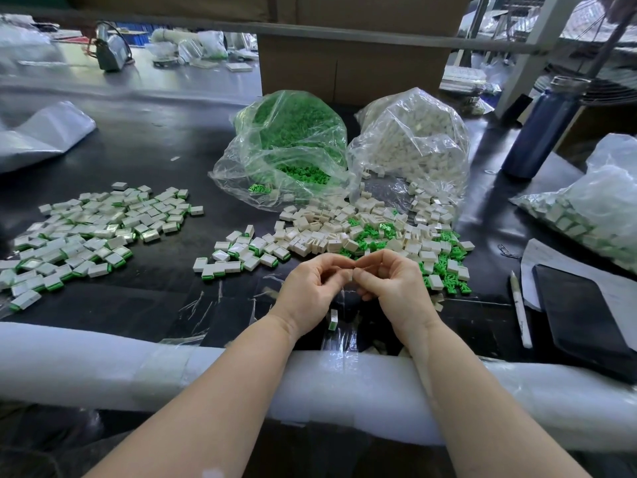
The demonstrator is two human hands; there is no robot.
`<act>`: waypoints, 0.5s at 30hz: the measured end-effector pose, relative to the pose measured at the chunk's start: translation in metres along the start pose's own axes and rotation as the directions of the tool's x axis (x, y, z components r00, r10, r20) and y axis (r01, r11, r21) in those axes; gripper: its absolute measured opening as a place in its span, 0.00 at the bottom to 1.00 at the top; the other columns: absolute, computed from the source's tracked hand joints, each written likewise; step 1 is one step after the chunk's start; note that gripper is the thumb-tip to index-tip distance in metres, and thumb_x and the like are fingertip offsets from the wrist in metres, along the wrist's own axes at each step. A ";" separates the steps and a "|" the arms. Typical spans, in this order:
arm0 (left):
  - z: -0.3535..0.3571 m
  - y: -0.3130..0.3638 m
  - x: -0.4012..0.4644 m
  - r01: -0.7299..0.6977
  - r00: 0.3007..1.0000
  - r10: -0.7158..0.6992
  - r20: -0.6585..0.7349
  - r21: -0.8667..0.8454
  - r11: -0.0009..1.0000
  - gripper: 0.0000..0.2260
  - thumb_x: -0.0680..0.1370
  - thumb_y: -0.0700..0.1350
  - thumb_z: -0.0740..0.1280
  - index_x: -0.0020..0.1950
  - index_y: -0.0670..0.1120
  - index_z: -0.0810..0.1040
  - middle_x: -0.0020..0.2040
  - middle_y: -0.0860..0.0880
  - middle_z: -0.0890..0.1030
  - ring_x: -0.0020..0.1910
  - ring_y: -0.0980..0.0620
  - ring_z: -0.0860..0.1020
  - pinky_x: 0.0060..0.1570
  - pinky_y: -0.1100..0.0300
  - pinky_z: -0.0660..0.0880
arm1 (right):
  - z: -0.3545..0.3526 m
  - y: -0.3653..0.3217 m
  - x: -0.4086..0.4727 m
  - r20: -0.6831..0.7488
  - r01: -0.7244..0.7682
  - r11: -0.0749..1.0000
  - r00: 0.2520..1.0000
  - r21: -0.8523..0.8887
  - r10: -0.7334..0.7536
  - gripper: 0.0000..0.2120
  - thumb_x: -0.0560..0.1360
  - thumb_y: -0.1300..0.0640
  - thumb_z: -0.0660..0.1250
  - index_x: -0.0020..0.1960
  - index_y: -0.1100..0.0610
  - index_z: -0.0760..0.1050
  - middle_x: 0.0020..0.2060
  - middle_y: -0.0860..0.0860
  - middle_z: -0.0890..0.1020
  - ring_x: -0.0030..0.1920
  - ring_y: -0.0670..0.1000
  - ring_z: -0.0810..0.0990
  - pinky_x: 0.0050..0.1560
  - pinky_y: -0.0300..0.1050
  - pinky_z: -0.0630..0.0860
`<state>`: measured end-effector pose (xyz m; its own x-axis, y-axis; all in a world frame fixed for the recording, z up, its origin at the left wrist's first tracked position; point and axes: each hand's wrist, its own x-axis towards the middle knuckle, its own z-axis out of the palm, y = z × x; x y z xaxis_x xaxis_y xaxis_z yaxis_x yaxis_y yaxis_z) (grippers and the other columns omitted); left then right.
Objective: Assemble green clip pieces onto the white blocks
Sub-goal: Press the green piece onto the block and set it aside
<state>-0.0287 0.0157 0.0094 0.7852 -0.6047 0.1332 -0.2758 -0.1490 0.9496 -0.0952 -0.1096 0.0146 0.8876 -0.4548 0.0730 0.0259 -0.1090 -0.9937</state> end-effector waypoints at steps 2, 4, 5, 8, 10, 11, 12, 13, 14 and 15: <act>0.001 -0.001 0.000 -0.014 1.000 0.014 0.019 0.039 0.999 0.10 0.74 0.38 0.69 0.50 0.51 0.76 0.43 0.44 0.81 0.38 0.49 0.75 0.46 0.54 0.75 | 0.000 0.001 0.001 -0.010 -0.005 1.000 1.000 0.013 0.005 0.05 0.72 0.69 0.69 0.40 0.60 0.77 0.29 0.52 0.80 0.28 0.44 0.77 0.29 0.34 0.74; 0.001 -0.004 0.001 -0.027 1.000 0.027 0.003 0.076 0.997 0.10 0.74 0.39 0.70 0.47 0.53 0.75 0.42 0.48 0.81 0.37 0.53 0.75 0.42 0.61 0.74 | 0.000 0.001 0.001 -0.013 -0.002 1.000 1.000 0.017 0.003 0.06 0.72 0.68 0.69 0.40 0.60 0.77 0.29 0.52 0.80 0.28 0.44 0.78 0.29 0.34 0.74; 0.000 -0.004 0.001 -0.026 0.999 0.027 -0.017 0.071 0.997 0.08 0.74 0.39 0.70 0.47 0.53 0.76 0.41 0.50 0.80 0.37 0.55 0.75 0.43 0.65 0.73 | 0.001 0.001 0.001 -0.015 -0.002 0.999 1.000 0.033 0.003 0.05 0.72 0.68 0.69 0.40 0.59 0.78 0.29 0.52 0.81 0.28 0.44 0.78 0.29 0.34 0.74; -0.001 -0.005 0.003 0.006 0.999 -0.006 -0.052 0.014 1.000 0.03 0.76 0.42 0.68 0.48 0.49 0.79 0.42 0.48 0.82 0.42 0.52 0.78 0.49 0.60 0.76 | 0.000 0.001 0.001 -0.005 -0.008 0.995 1.000 0.099 0.008 0.05 0.73 0.66 0.68 0.40 0.60 0.79 0.30 0.52 0.82 0.28 0.45 0.78 0.30 0.34 0.75; -0.002 -0.006 0.003 0.009 0.998 -0.010 -0.059 -0.011 1.000 0.02 0.77 0.43 0.67 0.47 0.48 0.79 0.41 0.48 0.82 0.44 0.52 0.80 0.50 0.60 0.76 | 0.000 0.001 0.000 0.011 -0.005 0.996 1.000 0.092 0.004 0.05 0.74 0.65 0.68 0.40 0.59 0.79 0.30 0.51 0.83 0.29 0.45 0.79 0.30 0.35 0.75; -0.002 -0.006 0.003 0.005 0.998 -0.007 -0.062 -0.031 0.999 0.03 0.77 0.43 0.67 0.46 0.49 0.79 0.40 0.50 0.82 0.42 0.55 0.80 0.49 0.63 0.76 | 0.000 0.001 0.000 0.012 -0.002 0.997 1.000 0.082 0.001 0.05 0.74 0.64 0.68 0.40 0.60 0.79 0.29 0.51 0.83 0.29 0.45 0.79 0.30 0.35 0.75; -0.002 -0.005 0.003 0.000 0.998 -0.003 -0.065 -0.058 0.998 0.03 0.77 0.42 0.67 0.45 0.49 0.79 0.38 0.51 0.82 0.39 0.59 0.79 0.46 0.66 0.75 | 0.000 0.002 0.000 0.008 0.001 0.997 1.000 0.071 -0.002 0.05 0.74 0.64 0.68 0.40 0.60 0.79 0.29 0.51 0.82 0.29 0.45 0.79 0.30 0.34 0.75; -0.003 -0.005 0.003 -0.003 0.998 -0.003 -0.068 -0.083 0.997 0.03 0.76 0.41 0.67 0.45 0.48 0.79 0.37 0.52 0.81 0.38 0.61 0.79 0.44 0.68 0.75 | 0.000 0.002 0.000 0.001 0.004 0.998 1.000 0.059 -0.004 0.05 0.74 0.64 0.68 0.39 0.60 0.79 0.29 0.51 0.82 0.29 0.45 0.79 0.30 0.34 0.75; -0.003 -0.005 0.003 0.000 0.998 -0.008 -0.068 -0.105 0.994 0.04 0.76 0.41 0.66 0.44 0.48 0.79 0.36 0.53 0.81 0.37 0.61 0.79 0.44 0.69 0.74 | 0.001 0.002 0.000 -0.003 0.007 0.999 1.000 0.045 -0.007 0.06 0.75 0.63 0.67 0.39 0.60 0.78 0.29 0.51 0.82 0.29 0.45 0.79 0.30 0.34 0.75; -0.003 -0.005 0.003 0.009 0.998 -0.017 -0.065 -0.118 0.993 0.04 0.77 0.41 0.66 0.44 0.48 0.79 0.36 0.53 0.81 0.37 0.61 0.79 0.44 0.68 0.75 | 0.001 0.002 0.000 -0.003 0.010 1.000 1.000 0.029 -0.010 0.06 0.75 0.63 0.67 0.39 0.60 0.78 0.29 0.50 0.82 0.29 0.45 0.79 0.30 0.34 0.75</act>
<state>-0.0231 0.0172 0.0059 0.8243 -0.5497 0.1352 -0.2013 -0.0614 0.9776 -0.0948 -0.1085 0.0130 0.8860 -0.4561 0.0835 0.0482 -0.0884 -0.9949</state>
